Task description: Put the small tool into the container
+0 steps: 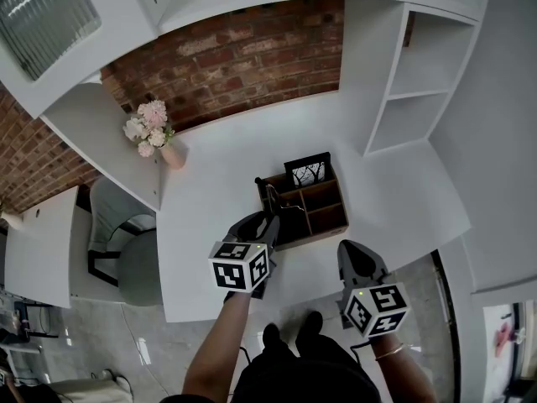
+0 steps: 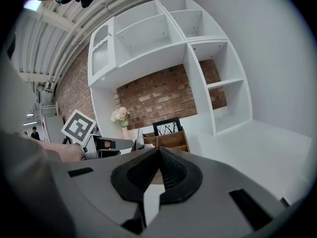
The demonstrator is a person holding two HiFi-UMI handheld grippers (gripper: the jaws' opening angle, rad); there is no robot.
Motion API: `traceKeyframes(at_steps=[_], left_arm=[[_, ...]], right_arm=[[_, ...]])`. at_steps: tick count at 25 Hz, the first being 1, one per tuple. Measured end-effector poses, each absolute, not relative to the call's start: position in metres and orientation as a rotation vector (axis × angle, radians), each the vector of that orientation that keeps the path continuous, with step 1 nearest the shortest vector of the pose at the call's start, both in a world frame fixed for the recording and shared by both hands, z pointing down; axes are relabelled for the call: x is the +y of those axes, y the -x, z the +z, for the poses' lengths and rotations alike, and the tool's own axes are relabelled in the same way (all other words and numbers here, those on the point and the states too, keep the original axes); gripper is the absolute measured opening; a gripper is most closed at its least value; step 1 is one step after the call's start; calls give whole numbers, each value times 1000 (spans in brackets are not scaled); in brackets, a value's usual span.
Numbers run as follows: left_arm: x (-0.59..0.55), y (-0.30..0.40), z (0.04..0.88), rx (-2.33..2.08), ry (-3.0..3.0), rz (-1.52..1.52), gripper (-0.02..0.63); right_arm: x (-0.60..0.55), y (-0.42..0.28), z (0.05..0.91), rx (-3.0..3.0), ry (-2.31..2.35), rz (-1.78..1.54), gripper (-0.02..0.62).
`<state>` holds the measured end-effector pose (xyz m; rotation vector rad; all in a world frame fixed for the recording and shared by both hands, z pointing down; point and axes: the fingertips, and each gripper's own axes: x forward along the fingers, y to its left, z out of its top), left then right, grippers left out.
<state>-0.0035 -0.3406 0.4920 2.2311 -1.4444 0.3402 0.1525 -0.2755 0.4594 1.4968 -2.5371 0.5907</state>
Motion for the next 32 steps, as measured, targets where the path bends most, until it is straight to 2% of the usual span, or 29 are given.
traceKeyframes(at_steps=[6,21,32], left_arm=[[-323,10,495,-1452,-2229,344,109],[-269,27,472,-1488,-2288,346,28],[-242,35,459,-1504,-2306,305,9]], right_arm=[[-270,-143,456,-2548,-1487,573,5],[-254,-127,447,-2542,-1514,519,3],[-247,-121,441,-2554,-1528,497,4]])
